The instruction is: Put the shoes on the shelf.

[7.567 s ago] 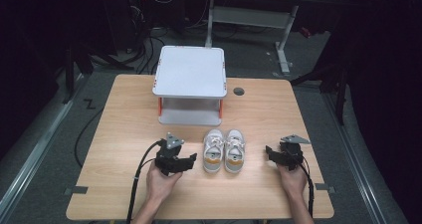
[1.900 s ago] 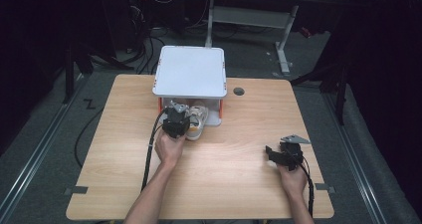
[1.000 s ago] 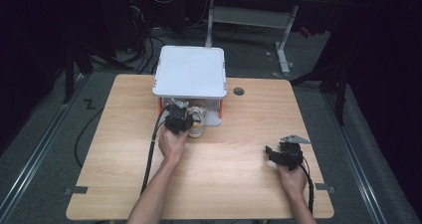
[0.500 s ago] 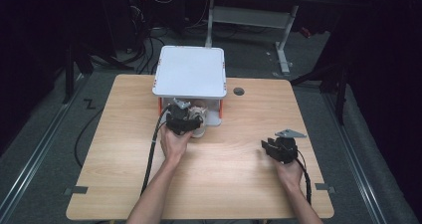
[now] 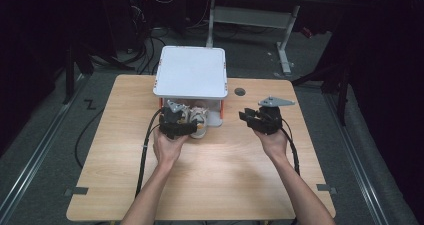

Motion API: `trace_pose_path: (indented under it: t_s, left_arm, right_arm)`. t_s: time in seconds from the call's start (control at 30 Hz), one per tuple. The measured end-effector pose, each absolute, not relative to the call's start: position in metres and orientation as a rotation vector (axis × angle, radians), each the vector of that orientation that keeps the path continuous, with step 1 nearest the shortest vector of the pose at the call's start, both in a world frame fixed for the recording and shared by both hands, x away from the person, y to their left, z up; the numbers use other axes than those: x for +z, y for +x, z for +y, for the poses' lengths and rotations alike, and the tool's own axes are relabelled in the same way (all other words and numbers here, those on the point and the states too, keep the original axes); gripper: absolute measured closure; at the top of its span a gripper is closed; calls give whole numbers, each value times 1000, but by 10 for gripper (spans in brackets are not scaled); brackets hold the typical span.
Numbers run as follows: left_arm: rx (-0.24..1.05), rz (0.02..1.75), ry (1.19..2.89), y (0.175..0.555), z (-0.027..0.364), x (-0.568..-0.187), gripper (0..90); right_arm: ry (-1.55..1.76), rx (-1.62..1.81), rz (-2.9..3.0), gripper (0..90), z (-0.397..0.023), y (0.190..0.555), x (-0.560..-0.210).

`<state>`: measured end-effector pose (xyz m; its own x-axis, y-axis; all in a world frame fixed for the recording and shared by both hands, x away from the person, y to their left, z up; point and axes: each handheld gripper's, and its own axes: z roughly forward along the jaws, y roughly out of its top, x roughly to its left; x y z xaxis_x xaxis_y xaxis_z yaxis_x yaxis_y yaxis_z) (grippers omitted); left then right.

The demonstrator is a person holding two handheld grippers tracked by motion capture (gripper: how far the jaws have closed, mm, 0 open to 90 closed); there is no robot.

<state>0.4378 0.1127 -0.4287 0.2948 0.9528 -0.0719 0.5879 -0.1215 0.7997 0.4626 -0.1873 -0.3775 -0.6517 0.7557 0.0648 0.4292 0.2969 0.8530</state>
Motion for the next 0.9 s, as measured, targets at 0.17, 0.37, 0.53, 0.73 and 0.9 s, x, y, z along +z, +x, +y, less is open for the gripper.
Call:
trace_pose_path:
  t_s: [0.17,0.37,0.53,0.73,0.9]
  left_arm:
    - [622,1385,1839,423,114,-429,179]
    - [608,1407,1881,414,111,-435,164]
    - [579,1454,1920,413,107,-445,176]
    - [581,1497,1910,414,102,-456,194]
    - [578,1522,1909,419,98,-462,208]
  right_arm:
    - [1024,1316,2211,671,-166,480,-351]
    - [993,1281,2220,704,-137,499,-334]
    - [1012,1226,2266,735,-117,516,-336]
    - [1031,1134,2270,744,-101,529,-339]
    - [1029,1134,2264,741,-100,529,-343]
